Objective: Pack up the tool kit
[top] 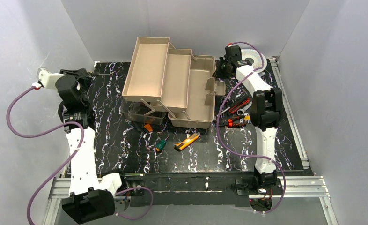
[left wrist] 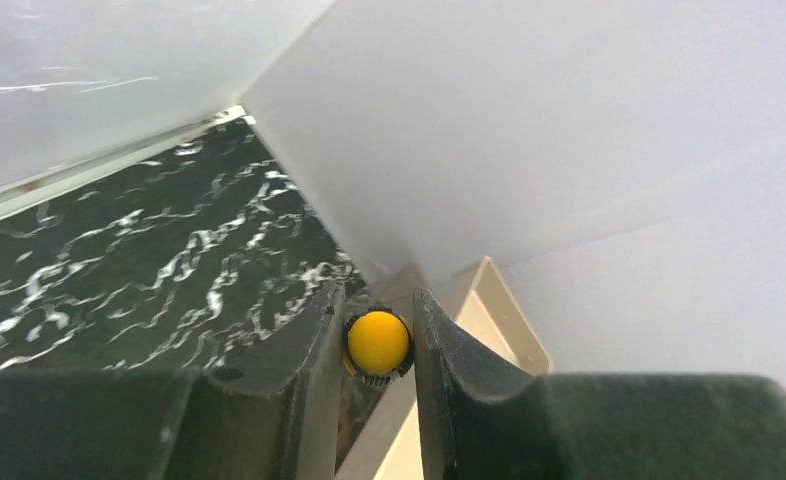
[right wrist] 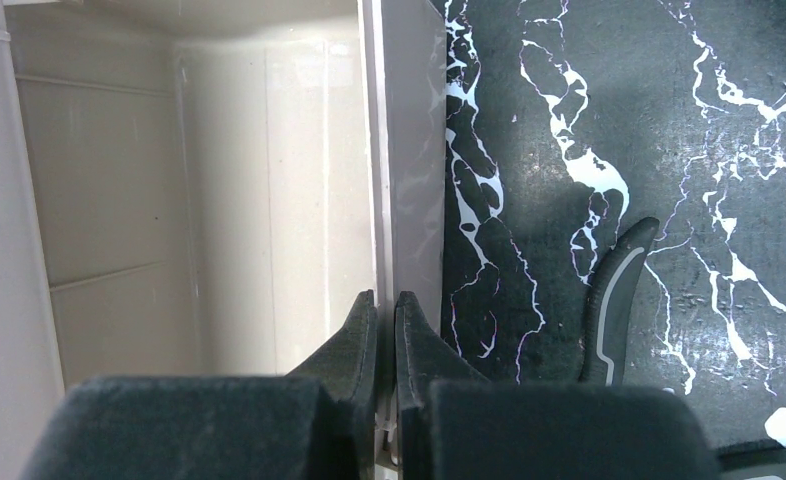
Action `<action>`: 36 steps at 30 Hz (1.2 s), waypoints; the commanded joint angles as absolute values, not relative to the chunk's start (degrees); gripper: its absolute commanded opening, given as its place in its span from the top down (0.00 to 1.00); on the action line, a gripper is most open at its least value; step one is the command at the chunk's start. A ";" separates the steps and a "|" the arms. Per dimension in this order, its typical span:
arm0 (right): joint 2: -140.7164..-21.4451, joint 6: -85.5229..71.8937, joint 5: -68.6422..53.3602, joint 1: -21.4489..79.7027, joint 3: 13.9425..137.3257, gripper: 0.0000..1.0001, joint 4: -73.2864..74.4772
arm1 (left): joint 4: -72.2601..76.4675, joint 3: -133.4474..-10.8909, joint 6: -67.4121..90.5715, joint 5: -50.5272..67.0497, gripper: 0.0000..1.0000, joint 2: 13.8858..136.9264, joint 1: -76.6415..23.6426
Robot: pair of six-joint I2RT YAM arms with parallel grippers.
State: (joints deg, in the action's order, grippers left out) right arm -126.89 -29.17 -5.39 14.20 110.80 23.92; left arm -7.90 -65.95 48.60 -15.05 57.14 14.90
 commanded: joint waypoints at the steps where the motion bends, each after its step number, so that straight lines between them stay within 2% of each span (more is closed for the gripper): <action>1: -122.08 -33.24 -7.95 12.83 111.88 0.99 19.86 | 7.18 -63.35 46.35 -6.62 1.00 56.79 14.94; 5: -122.21 -33.29 -8.21 12.83 111.93 0.99 19.74 | 15.34 -60.59 46.97 -1.40 1.00 55.29 14.93; 9: -122.54 -33.61 -8.61 12.83 112.19 0.99 19.60 | 20.77 -60.09 51.33 8.69 1.00 57.88 14.60; 11: -122.64 -33.82 -8.84 12.82 112.29 0.99 19.59 | 22.96 -59.37 52.60 10.04 1.00 59.83 13.16; 23: -122.67 -34.17 -10.30 12.83 112.12 0.99 18.97 | 29.69 -55.49 35.50 -1.71 0.99 66.36 -3.65; 25: -122.63 -34.31 -10.41 12.83 112.15 0.99 18.91 | 30.04 -54.24 35.17 -3.52 0.91 67.05 -5.08; 26: -122.68 -34.24 -10.45 12.83 112.20 0.99 18.97 | 29.52 -54.10 35.04 -3.67 0.83 67.44 -5.61; 28: -122.70 -34.19 -10.26 12.83 112.17 0.99 19.01 | 28.81 -54.41 33.69 -3.61 0.59 68.03 -6.62; 29: -122.70 -34.22 -10.28 12.83 112.15 0.99 18.99 | 28.19 -54.69 32.68 -3.97 0.41 68.07 -7.07; 33: -122.72 -34.20 -10.31 12.82 112.24 0.99 19.12 | 23.98 -56.51 30.95 -7.44 0.04 66.76 -7.56; 36: -122.71 -34.08 -9.98 12.83 112.28 0.99 19.31 | 17.88 -59.36 29.46 -11.44 0.02 65.31 -7.56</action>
State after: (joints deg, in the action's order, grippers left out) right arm -126.89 -29.82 -6.98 13.82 110.78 23.92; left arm 23.73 -54.57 33.19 -4.80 68.64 -7.38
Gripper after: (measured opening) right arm 0.067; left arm 0.972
